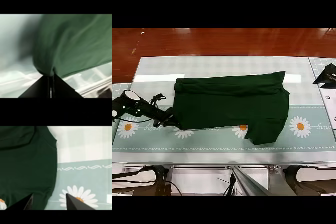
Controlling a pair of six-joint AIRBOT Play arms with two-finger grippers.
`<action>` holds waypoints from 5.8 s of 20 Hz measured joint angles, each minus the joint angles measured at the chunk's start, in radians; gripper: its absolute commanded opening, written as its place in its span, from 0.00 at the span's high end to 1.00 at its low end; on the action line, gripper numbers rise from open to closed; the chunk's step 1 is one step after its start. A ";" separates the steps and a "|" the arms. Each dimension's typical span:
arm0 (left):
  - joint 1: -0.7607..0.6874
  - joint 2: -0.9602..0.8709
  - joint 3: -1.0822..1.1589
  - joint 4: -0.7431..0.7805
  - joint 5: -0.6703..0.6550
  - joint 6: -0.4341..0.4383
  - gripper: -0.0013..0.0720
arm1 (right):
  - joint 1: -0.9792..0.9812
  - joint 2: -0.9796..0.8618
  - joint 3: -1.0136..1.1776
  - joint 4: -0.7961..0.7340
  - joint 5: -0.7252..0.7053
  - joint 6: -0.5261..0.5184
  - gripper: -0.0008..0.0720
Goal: Fold the shirts.
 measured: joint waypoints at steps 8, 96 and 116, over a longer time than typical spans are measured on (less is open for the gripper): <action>-0.001 -0.007 -0.002 -0.004 0.007 0.028 0.94 | -0.072 0.121 -0.472 0.080 -0.092 -0.072 0.31; -0.117 -0.255 0.680 0.091 0.095 0.002 0.95 | 0.357 -0.219 -0.017 -0.188 -0.364 0.099 0.95; 0.043 -0.213 0.700 0.100 -0.264 0.066 0.36 | 0.249 -0.068 -0.074 -0.388 -0.007 0.056 0.25</action>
